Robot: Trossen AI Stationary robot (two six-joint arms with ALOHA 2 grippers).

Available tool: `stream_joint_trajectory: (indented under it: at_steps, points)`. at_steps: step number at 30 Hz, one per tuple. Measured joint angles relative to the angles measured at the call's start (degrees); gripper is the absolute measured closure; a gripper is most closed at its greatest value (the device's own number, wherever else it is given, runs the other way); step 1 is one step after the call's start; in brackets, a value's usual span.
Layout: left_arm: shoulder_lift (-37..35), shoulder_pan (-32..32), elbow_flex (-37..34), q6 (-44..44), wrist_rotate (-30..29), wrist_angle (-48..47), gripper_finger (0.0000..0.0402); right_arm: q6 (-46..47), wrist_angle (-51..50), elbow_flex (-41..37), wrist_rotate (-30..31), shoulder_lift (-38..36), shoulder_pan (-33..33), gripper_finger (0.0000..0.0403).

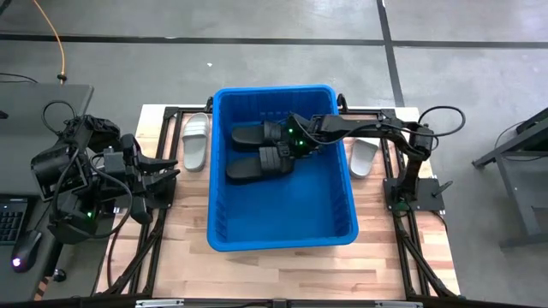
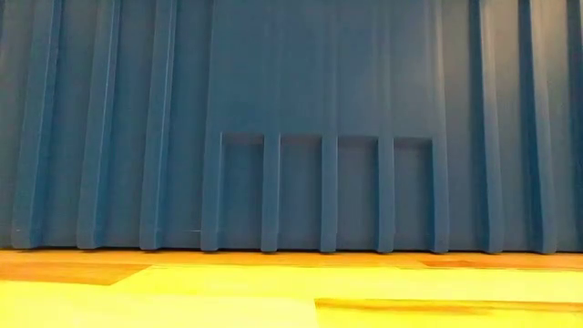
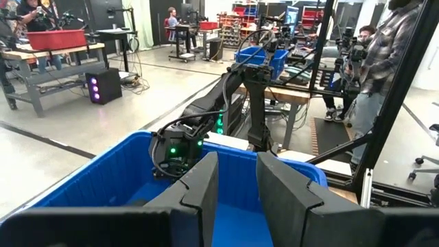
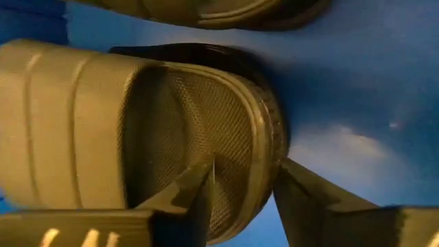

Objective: Pick and place slides into bin
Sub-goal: Put the black slipper into the bin, then adjust the bin

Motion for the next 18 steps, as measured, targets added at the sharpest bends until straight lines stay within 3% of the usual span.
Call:
stream_joint_trajectory:
  at_steps: [14,18]
  points:
    - [0.0,0.0,0.0,1.5,0.0,0.0,0.0309,-4.3,-8.1,0.1,-1.6,-0.5,-1.1,0.0185]
    - [0.0,0.0,0.0,1.5,0.1,0.0,0.0309,-7.2,-12.3,3.4,-2.4,-0.5,-1.1,0.0175]
